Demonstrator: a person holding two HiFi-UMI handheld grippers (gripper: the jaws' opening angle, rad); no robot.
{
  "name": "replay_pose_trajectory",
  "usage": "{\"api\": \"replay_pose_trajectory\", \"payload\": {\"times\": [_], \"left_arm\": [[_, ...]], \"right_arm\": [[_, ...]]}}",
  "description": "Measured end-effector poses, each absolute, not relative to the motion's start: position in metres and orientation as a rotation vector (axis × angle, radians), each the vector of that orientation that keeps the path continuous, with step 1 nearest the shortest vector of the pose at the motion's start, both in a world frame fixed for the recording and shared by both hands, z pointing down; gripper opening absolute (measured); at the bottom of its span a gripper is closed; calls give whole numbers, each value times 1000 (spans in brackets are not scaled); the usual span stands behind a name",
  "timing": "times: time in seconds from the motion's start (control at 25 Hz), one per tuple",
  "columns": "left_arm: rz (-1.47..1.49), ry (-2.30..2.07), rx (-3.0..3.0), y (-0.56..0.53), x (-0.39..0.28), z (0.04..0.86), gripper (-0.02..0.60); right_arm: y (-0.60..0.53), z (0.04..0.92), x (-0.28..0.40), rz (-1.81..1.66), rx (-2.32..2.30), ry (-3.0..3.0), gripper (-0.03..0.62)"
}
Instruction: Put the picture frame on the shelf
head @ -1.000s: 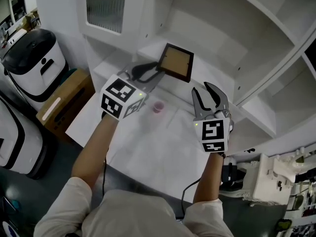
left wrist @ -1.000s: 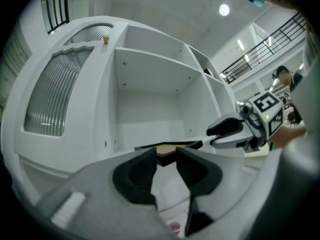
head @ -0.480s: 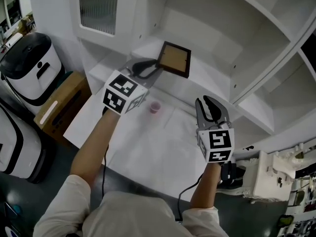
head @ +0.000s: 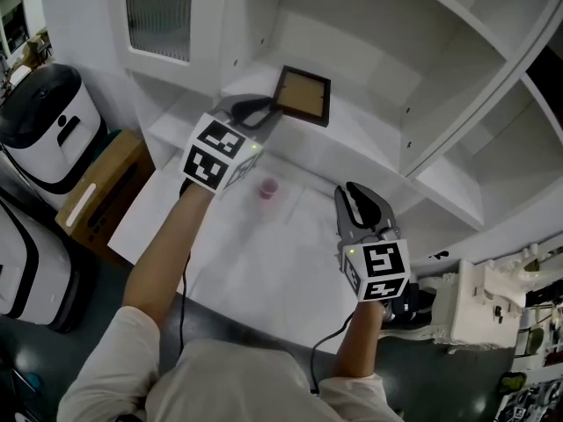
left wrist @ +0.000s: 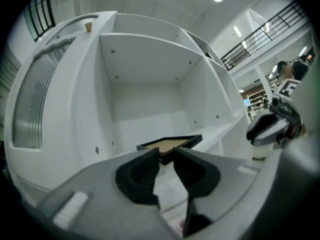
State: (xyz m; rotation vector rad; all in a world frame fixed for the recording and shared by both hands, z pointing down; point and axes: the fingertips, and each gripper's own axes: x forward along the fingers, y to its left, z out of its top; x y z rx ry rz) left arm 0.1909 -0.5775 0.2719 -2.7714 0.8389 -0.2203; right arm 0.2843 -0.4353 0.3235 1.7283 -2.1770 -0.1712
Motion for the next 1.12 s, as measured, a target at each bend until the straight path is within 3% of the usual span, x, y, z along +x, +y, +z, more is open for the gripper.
{"api": "replay_pose_trajectory", "payload": {"times": [0.48, 1.12], "left_arm": [[-361, 816, -2733, -584, 198, 276, 64], [-143, 900, -2834, -565, 173, 274, 61]], "right_arm": [[-420, 331, 280, -118, 1720, -2200, 61], [-390, 321, 271, -149, 1756, -2184, 61]]}}
